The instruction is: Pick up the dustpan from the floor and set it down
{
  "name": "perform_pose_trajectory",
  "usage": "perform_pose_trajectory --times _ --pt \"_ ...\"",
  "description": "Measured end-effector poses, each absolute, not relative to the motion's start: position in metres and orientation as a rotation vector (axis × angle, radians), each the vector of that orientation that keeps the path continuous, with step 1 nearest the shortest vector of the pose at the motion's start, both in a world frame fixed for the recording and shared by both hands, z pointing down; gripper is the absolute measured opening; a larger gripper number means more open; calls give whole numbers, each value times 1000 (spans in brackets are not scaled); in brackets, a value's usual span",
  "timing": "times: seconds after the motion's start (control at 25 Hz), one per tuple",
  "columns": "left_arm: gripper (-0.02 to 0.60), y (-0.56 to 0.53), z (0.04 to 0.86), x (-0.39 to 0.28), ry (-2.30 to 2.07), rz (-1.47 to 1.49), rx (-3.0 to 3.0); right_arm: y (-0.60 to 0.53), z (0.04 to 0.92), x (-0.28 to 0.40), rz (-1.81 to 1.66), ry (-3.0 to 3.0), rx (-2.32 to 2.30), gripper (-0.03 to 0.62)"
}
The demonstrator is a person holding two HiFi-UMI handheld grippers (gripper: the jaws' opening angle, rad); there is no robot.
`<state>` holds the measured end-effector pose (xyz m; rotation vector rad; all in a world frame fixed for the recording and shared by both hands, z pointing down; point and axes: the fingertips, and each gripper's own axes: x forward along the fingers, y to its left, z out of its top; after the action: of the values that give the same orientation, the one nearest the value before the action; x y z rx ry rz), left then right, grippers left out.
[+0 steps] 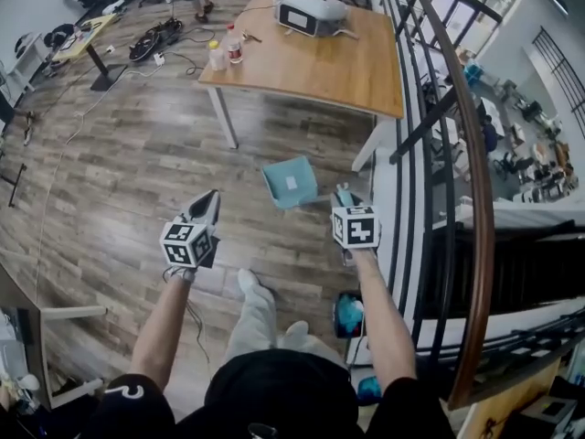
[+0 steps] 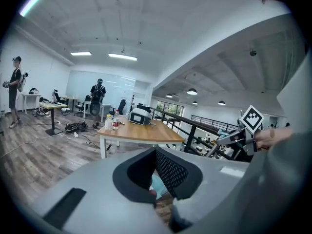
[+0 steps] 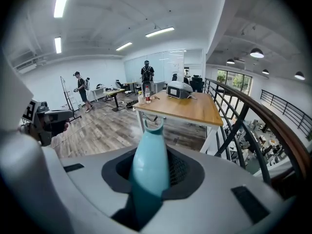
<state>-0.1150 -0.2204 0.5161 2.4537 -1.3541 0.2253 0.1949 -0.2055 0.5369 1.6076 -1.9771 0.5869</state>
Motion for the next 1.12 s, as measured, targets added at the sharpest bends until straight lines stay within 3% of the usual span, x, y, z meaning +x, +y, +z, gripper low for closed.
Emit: perform_pose_trajectory --times 1.12 --pt "-3 -364 655 -182 -1198 364 2357 -361 745 91 636 -1911 1457 89"
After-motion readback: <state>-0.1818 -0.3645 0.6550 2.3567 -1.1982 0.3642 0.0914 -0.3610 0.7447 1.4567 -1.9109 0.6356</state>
